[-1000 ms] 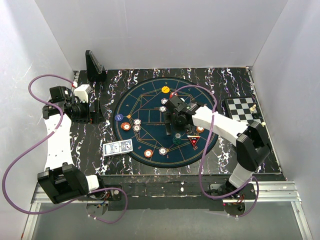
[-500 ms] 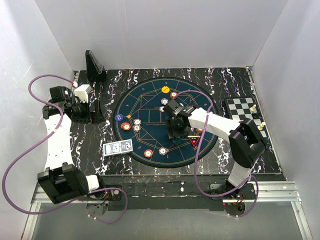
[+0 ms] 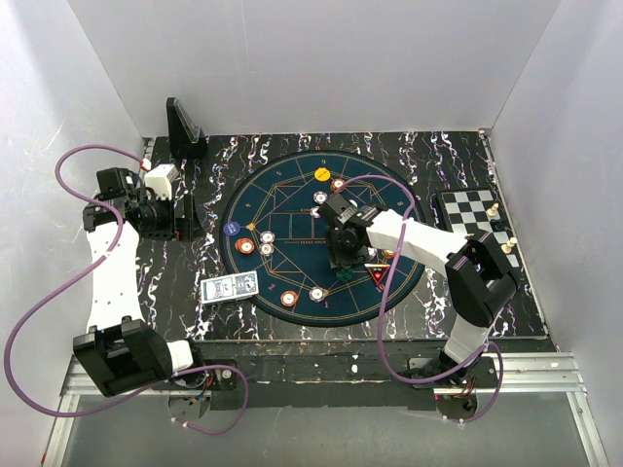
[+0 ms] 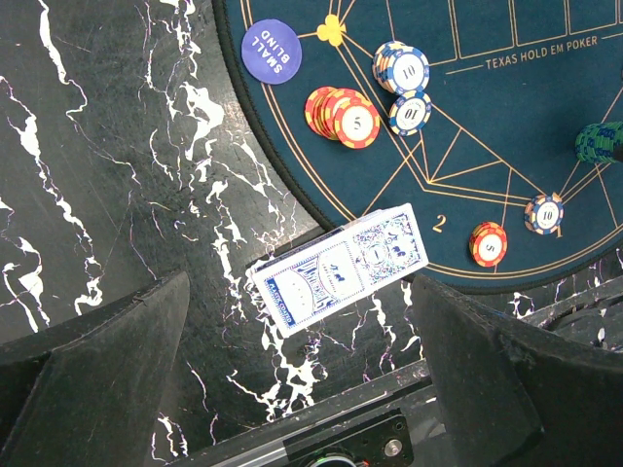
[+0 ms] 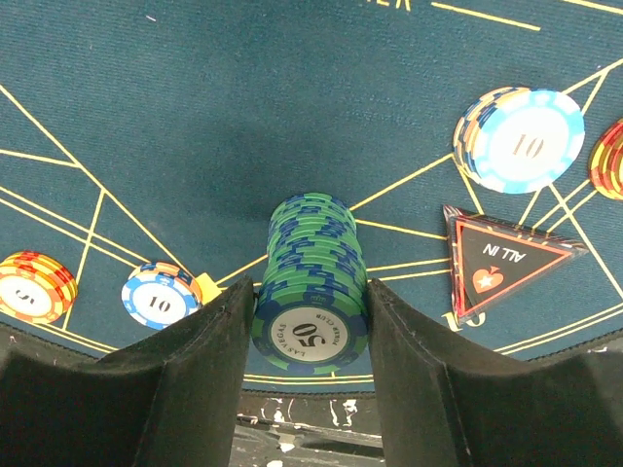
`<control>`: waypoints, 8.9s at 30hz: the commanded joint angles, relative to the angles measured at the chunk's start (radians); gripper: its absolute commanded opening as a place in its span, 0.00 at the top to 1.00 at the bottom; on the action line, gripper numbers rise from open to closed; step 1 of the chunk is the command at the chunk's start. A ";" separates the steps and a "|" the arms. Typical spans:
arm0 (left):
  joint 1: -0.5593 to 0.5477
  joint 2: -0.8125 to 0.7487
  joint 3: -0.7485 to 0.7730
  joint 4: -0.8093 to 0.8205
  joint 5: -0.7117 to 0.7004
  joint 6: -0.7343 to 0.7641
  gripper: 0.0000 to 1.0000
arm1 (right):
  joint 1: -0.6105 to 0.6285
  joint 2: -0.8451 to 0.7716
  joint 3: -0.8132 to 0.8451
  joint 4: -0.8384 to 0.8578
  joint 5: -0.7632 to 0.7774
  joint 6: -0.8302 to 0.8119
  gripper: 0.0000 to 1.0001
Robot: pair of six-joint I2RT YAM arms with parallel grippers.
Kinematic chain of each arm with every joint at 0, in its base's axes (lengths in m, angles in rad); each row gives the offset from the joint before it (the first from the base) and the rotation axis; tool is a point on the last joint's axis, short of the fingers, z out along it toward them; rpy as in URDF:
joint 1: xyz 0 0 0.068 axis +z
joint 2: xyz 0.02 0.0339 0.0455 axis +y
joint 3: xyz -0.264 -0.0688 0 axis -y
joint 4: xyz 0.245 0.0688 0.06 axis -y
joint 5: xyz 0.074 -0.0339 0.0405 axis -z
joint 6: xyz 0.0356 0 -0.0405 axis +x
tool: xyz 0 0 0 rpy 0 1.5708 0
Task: Distribute texas hold em gaming equipment
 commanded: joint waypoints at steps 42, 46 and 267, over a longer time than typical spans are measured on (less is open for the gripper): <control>0.014 0.041 -0.018 0.077 0.051 -0.020 0.00 | 0.099 0.487 0.767 -0.152 -0.028 -0.059 0.78; 0.014 0.057 -0.024 0.076 0.059 -0.015 0.00 | 0.099 0.570 0.854 -0.149 -0.028 -0.062 0.78; 0.029 0.074 -0.039 0.091 0.028 0.000 0.00 | -0.424 0.708 0.908 -0.042 -0.048 -0.155 0.91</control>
